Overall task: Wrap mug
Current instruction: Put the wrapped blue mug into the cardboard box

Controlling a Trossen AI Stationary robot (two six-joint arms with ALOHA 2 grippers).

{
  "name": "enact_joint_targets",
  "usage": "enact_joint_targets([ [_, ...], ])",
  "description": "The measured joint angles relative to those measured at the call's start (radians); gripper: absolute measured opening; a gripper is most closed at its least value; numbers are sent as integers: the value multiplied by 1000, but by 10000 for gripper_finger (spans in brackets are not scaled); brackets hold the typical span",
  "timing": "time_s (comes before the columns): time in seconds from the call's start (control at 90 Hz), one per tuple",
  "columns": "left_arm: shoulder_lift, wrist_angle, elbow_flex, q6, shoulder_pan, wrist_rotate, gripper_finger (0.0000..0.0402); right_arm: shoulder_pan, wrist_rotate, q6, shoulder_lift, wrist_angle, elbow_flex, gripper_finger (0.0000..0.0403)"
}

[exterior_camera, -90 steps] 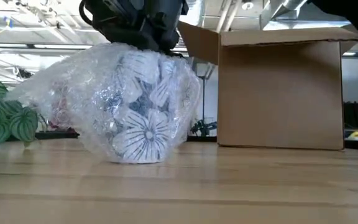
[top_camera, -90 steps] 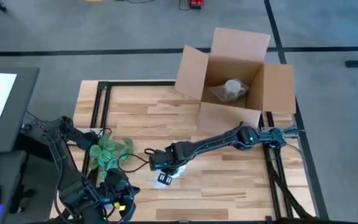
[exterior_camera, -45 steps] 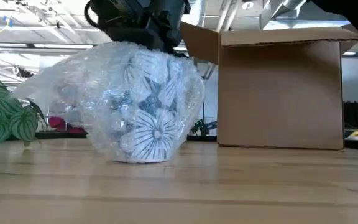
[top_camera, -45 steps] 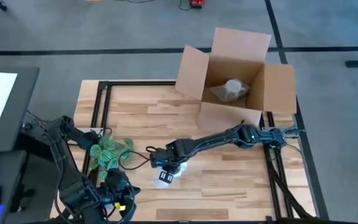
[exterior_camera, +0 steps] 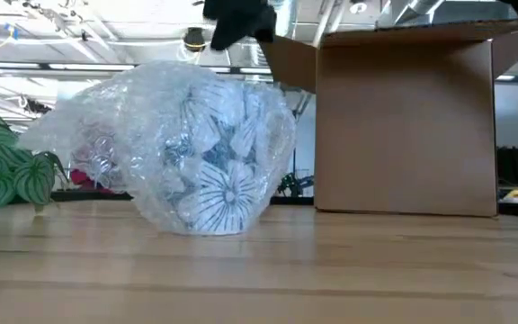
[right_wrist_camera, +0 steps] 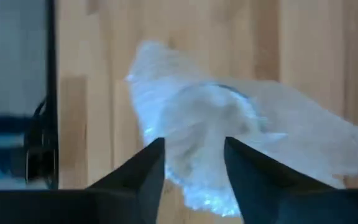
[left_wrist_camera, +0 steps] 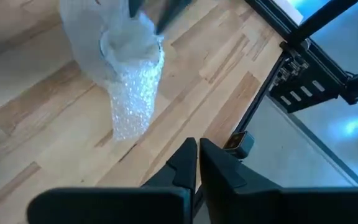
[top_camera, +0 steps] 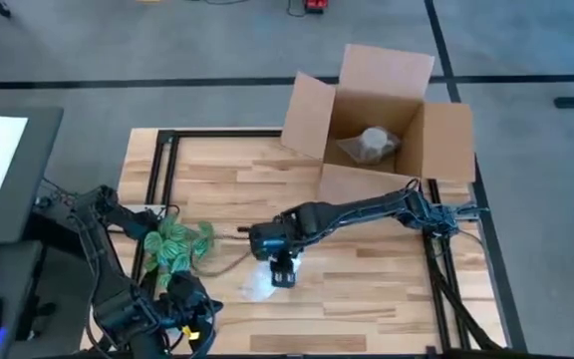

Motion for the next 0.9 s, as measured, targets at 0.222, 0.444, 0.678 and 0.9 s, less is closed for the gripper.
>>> enact_joint_targets([
  [0.222, 0, 1, 0, 22, -1, 3, 0, 77, 71, -215, 61, -8, -2, 275],
  [0.444, 0, 0, 0, 33, -2, 0, 0, 97, 228, -253, 157, 14, 0, 290],
  [0.678, 0, 2, 0, 36, -2, -1, 0, 99, 262, -176, 228, 2, 5, 260],
  [0.9, 0, 6, 0, 25, -2, -3, 0, 98, 273, -96, 237, 22, 4, 92],
])
